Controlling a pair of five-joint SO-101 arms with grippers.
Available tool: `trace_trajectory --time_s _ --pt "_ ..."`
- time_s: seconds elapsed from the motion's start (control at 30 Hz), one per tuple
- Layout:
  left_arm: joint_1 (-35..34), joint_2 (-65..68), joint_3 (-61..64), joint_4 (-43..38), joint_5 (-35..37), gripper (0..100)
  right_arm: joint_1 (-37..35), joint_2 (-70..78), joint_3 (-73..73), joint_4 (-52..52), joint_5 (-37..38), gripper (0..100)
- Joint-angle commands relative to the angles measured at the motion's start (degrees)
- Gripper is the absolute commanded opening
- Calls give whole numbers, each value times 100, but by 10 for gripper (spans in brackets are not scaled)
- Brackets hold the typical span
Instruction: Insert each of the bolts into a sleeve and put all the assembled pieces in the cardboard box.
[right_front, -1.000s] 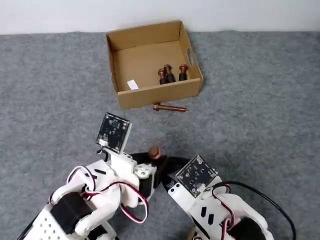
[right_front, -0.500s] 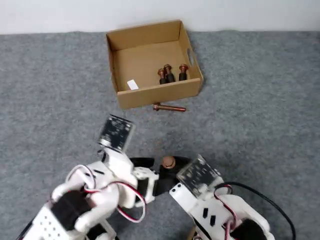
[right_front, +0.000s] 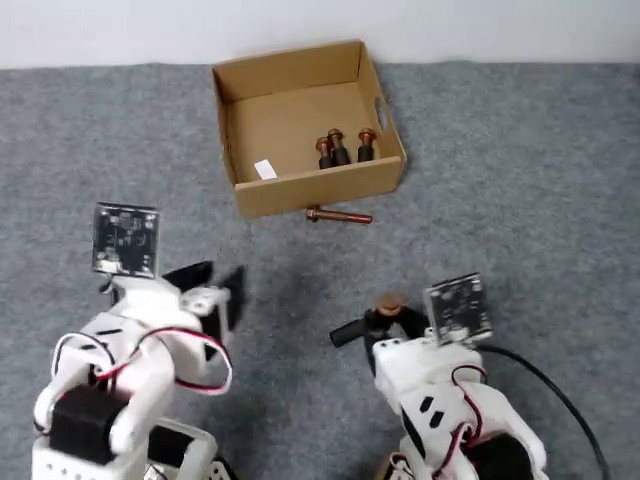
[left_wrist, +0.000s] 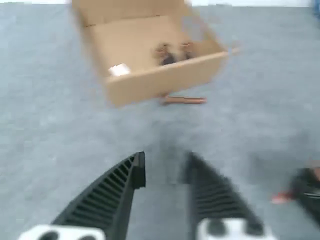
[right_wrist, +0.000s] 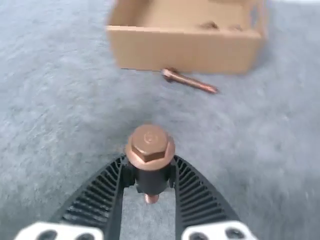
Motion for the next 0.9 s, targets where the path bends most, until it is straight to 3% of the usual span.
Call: trace_trajectory --time_s 0.0,0.23,0.33,0.6,0.87 --pt "-835 -18 699 0 -290 9 444 277 -378 -48 -492 8" --pt "-1697 -18 2475 -905 -1134 5 479 2352 -1187 -1138 -853 8" --pt "-1890 -18 3213 -1934 -1380 5 488 3574 -1881 -1552 -853 8" --pt "-1609 -18 5051 -4352 -1380 5 479 6615 -4149 -2598 -747 8" --pt "-1662 -18 5095 -4457 -1380 6 479 9349 -6444 -3248 387 8"
